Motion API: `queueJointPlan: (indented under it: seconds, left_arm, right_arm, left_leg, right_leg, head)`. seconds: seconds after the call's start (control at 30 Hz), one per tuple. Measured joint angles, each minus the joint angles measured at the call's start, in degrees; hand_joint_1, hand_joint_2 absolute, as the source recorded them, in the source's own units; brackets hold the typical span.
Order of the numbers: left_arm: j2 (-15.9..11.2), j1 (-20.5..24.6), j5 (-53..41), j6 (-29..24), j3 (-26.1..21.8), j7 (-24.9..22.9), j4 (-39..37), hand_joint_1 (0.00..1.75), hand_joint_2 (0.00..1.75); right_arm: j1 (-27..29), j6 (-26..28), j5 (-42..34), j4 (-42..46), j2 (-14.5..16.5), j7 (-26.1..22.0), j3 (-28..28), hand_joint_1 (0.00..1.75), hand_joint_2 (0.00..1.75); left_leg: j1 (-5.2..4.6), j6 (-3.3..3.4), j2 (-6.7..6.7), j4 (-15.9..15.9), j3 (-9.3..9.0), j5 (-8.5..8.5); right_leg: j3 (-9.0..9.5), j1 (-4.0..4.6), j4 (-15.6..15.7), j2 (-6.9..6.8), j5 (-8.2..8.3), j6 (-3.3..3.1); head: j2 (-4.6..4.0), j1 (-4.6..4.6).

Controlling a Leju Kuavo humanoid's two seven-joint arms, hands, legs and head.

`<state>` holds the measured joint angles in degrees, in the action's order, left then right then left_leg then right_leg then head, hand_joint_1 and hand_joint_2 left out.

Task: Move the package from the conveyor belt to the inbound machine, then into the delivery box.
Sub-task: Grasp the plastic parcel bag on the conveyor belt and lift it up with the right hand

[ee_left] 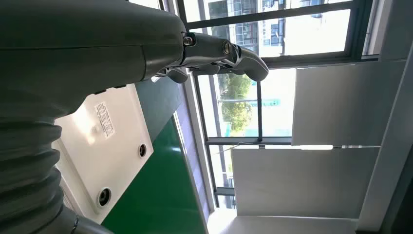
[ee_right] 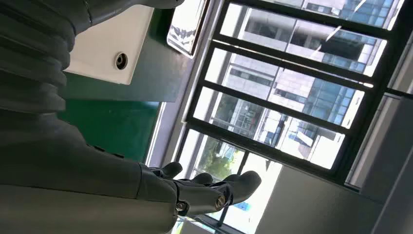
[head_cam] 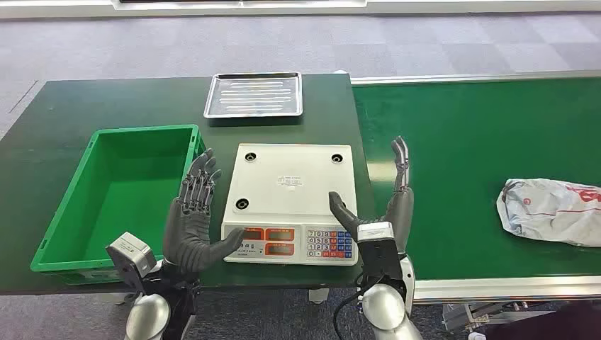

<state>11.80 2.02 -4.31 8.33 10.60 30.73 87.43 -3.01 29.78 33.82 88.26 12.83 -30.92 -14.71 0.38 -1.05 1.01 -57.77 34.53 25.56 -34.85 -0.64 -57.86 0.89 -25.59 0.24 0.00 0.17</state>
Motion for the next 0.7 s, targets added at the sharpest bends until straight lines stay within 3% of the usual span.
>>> queueJointPlan:
  seconds: [0.17,0.27,0.4,0.57,0.7]
  left_arm:
    - [0.0,-0.07,0.02,0.01,0.0,0.0,-0.01,0.0,1.75]
    - [0.0,-0.2,-0.02,0.22,0.0,0.14,-0.03,0.0,1.75]
    - [-0.01,-0.34,-0.19,0.89,-0.08,0.57,-0.23,0.0,1.75]
    - [-0.02,-0.35,-0.45,1.97,-0.35,1.28,-0.73,0.0,1.75]
    - [-0.19,-0.64,-0.36,2.16,-0.59,1.49,-0.85,0.0,1.75]
  right_arm:
    - [-0.06,1.54,8.58,-0.06,-0.25,3.81,-0.02,0.0,1.75]
    - [-0.37,1.12,22.03,-0.44,-0.73,9.89,-0.02,0.0,1.75]
    - [-1.97,-3.43,38.55,-1.46,-1.86,17.47,-0.03,0.0,1.75]
    - [-8.47,-12.02,53.28,-7.31,-4.96,25.31,-1.82,0.0,1.75]
    - [-16.65,-14.95,55.95,-15.19,-9.56,36.34,-8.42,0.0,1.75]
  left_leg:
    - [0.0,0.0,0.0,0.0,0.0,0.0]
    - [0.0,0.0,0.0,0.0,0.0,0.0]
    - [0.0,0.0,0.01,0.0,0.01,0.0]
    - [0.0,0.01,-0.01,0.0,-0.01,-0.02]
    - [0.0,0.03,0.03,-0.02,0.0,-0.08]
  right_leg:
    - [0.0,0.0,0.0,0.0,0.0,0.0]
    - [0.0,0.0,0.0,0.0,0.0,0.0]
    - [0.02,0.0,0.0,-0.02,0.0,0.0]
    - [0.04,0.0,0.0,-0.01,0.05,0.03]
    - [0.05,-0.02,0.0,-0.03,0.12,0.05]
  head:
    - [0.01,0.0]
    - [0.01,0.0]
    - [0.0,0.0]
    - [0.01,-0.01]
    - [0.0,-0.01]
